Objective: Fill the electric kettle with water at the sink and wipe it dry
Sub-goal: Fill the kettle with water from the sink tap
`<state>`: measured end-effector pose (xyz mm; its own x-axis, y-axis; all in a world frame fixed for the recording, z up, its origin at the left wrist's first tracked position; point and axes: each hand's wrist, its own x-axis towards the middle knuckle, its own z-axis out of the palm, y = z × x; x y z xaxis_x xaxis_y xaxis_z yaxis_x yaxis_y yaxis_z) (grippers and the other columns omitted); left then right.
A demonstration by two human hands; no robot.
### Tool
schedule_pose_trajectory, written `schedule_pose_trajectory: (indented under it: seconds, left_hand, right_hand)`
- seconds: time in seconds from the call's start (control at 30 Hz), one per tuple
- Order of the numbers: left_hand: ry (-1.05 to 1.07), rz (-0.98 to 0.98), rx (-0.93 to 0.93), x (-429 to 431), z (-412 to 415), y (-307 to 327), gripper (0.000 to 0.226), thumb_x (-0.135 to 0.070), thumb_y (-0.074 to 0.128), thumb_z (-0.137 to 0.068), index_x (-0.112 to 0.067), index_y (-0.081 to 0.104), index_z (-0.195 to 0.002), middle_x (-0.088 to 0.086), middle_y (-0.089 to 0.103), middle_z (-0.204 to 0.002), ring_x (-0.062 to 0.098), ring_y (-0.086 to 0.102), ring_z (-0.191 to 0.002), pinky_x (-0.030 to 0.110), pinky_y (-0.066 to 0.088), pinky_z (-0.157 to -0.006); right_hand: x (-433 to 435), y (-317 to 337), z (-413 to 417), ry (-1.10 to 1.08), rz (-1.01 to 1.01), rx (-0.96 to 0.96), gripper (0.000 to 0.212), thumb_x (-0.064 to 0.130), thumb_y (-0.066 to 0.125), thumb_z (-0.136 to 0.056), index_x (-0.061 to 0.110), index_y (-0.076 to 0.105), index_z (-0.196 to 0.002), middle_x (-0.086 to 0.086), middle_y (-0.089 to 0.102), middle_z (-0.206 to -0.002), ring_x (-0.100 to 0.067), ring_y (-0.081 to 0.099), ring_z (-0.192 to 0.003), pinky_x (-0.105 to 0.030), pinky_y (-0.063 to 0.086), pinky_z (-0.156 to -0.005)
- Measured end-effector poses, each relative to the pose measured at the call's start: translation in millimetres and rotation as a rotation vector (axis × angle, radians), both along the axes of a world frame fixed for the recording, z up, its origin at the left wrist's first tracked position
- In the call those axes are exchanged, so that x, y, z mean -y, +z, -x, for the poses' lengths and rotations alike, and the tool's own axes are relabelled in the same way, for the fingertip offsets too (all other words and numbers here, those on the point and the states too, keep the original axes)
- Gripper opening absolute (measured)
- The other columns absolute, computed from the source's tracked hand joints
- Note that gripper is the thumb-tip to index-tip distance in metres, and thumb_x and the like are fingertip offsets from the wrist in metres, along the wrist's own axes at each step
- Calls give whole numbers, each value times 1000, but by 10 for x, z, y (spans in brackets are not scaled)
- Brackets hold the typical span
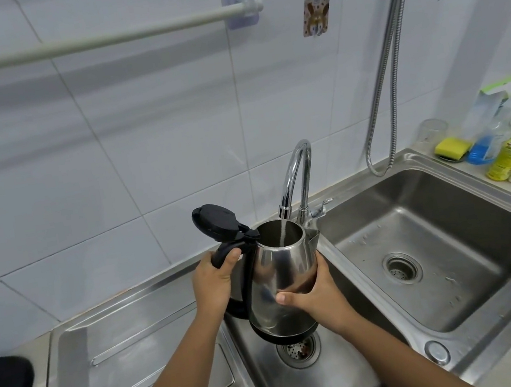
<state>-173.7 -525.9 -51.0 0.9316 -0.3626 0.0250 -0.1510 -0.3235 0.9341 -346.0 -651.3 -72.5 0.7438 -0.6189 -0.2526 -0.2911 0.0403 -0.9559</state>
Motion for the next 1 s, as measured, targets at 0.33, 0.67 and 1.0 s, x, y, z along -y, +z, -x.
schedule_pose_trajectory:
  seconds: [0.33, 0.67, 1.0]
  left_hand:
    - [-3, 16, -22, 4, 15, -6, 40, -49, 64, -83, -10, 64, -88, 10, 68, -78, 22, 62, -72, 28, 42, -60]
    - [7, 9, -31, 22, 37, -7, 28, -48, 64, -83, -21, 61, -84, 1, 67, -77, 17, 62, -73, 24, 38, -58]
    - [5, 8, -29, 34, -1, -23, 42, -53, 64, -82, -11, 64, -84, 7, 67, -75, 21, 62, -71, 26, 38, -57]
  right_hand:
    - [19, -24, 6, 5, 7, 1, 148, 49, 98, -44, 33, 8, -161, 3, 32, -162, -21, 35, -146, -40, 37, -117]
    - [30, -51, 22, 9, -2, -12, 150, 52, 98, -43, 35, 6, -161, 2, 30, -163, -23, 34, -147, -42, 36, -118]
    - [68, -62, 2, 18, 30, -8, 155, 64, 95, -35, 38, 7, -159, 4, 31, -162, -22, 34, -146, -36, 36, -113]
